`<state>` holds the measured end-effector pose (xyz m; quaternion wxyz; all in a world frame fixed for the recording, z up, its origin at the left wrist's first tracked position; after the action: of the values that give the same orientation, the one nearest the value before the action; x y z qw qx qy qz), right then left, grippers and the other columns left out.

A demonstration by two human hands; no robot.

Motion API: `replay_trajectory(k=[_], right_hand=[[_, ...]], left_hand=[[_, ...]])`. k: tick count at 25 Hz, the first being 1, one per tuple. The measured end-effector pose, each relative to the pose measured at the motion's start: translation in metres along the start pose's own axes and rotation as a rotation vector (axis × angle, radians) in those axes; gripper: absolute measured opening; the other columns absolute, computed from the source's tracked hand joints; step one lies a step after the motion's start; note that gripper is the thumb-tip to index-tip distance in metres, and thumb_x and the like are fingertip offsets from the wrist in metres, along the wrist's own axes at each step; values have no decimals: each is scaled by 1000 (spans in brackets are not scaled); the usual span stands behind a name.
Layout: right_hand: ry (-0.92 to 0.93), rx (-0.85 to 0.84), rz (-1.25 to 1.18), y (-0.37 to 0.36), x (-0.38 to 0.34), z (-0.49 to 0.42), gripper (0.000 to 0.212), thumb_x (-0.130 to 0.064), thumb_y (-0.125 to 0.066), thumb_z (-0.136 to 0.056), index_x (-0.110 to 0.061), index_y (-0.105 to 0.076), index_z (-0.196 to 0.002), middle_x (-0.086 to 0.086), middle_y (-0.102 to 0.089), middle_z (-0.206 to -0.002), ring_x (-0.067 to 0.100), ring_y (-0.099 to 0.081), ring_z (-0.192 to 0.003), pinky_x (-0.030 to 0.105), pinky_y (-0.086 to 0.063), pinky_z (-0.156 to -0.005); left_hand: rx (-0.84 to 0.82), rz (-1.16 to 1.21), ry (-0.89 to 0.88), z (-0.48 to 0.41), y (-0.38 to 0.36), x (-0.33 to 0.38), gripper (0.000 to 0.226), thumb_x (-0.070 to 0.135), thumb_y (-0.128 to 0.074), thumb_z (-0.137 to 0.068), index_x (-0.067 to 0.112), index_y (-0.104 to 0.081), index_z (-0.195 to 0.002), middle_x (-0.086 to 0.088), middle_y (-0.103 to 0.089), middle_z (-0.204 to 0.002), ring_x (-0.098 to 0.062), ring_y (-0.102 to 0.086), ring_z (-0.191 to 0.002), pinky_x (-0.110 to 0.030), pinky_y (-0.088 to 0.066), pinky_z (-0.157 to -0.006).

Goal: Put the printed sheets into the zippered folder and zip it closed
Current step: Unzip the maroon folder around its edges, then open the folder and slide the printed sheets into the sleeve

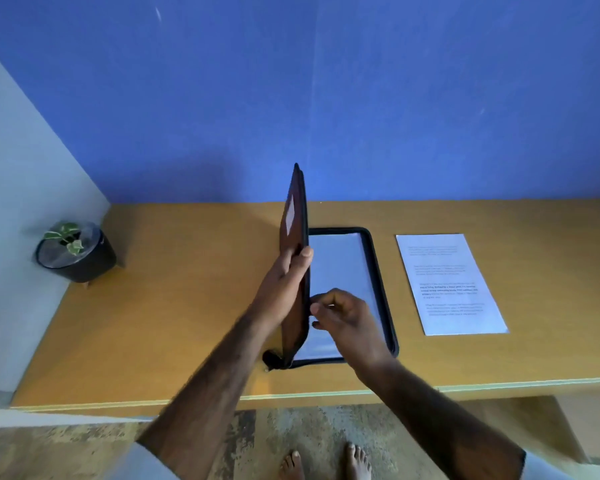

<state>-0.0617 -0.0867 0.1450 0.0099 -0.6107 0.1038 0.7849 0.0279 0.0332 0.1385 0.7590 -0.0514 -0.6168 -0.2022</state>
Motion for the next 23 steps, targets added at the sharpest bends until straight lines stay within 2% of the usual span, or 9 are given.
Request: replay_trajectory(k=[2, 4, 7, 9, 11, 14, 16, 18, 23], right_hand=[[57, -52, 74, -29, -9, -6, 10, -15, -66, -94, -8, -72, -91, 8, -74, -92, 19, -70, -88, 42, -57, -86], [67, -129, 91, -51, -10, -15, 9, -15, -66, -94, -10, -73, -94, 4, -75, -93, 15, -69, -88, 36, -56, -85], [-65, -166, 48, -59, 9, -35, 9, -21, -67, -92, -20, -75, -92, 2, -77, -96, 22, -71, -92, 41, -58, -85], [-116, -68, 97, -37, 28, -56, 9, -20, -67, -92, -24, -74, -86, 3, -76, -94, 24, -69, -87, 41, -58, -79], [-140, 61, 227, -1, 52, -77, 8, -22, -68, -92, -18, -74, -91, 4, -74, -96, 23, -66, -88, 33, -50, -72], [-219, 174, 468, 54, 100, -95, 32, -26, -67, -93, -11, -69, -121, 6, -70, -124, 23, -65, -108, 26, -45, -83], [-267, 153, 662, 77, 131, -99, 48, -31, -64, -94, -13, -57, -139, 8, -61, -141, 25, -60, -121, 33, -49, -95], [-270, 108, 883, 92, 158, -104, 62, -38, -62, -95, -16, -43, -150, 9, -45, -156, 28, -47, -137, 42, -47, -105], [-179, -15, 1099, 99, 196, -108, 81, -55, -57, -94, -19, -22, -158, 8, -12, -169, 29, -20, -152, 51, -40, -112]], left_hand=[[33, -35, -24, -6, 20, 12, 67, 67, -53, -91, 33, -42, -148, 19, -54, -141, -4, -51, -129, -28, -39, -102], [130, -99, -21, -11, 49, 11, 50, 46, -54, -100, 33, -43, -147, 17, -57, -135, -11, -55, -127, -30, -42, -97], [264, -223, 28, -13, 93, -4, 49, 34, -48, -105, 30, -38, -152, 6, -52, -147, -18, -54, -128, -31, -41, -95], [302, -288, 44, -14, 117, -16, 48, 30, -45, -106, 29, -37, -153, 2, -53, -148, -18, -57, -121, -33, -45, -91], [351, -351, 61, -15, 139, -30, 48, 24, -43, -106, 26, -36, -154, -3, -53, -148, -20, -61, -114, -32, -49, -85], [433, -467, 114, -15, 164, -52, 51, 15, -40, -106, 20, -31, -156, -11, -54, -146, -20, -64, -94, -28, -49, -66], [485, -546, 151, -14, 174, -66, 53, 11, -40, -104, 14, -29, -156, -17, -54, -144, -34, -65, -109, -40, -57, -80], [508, -658, 188, -14, 180, -79, 56, 9, -42, -103, 9, -25, -157, -19, -47, -150, -39, -55, -128, -49, -51, -101], [498, -929, 211, -14, 176, -112, 70, 24, -50, -101, 1, -15, -158, -22, -32, -158, -39, -43, -139, -47, -42, -112]])
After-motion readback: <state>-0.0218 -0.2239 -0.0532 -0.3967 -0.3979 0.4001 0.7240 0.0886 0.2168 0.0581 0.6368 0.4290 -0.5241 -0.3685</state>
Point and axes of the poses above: each hand's wrist, its own z-axis away from the middle knuckle, its own y-axis out of the back of the hand, x = y × z, the point moved 8 cm from there along -z, towards the middle knuckle
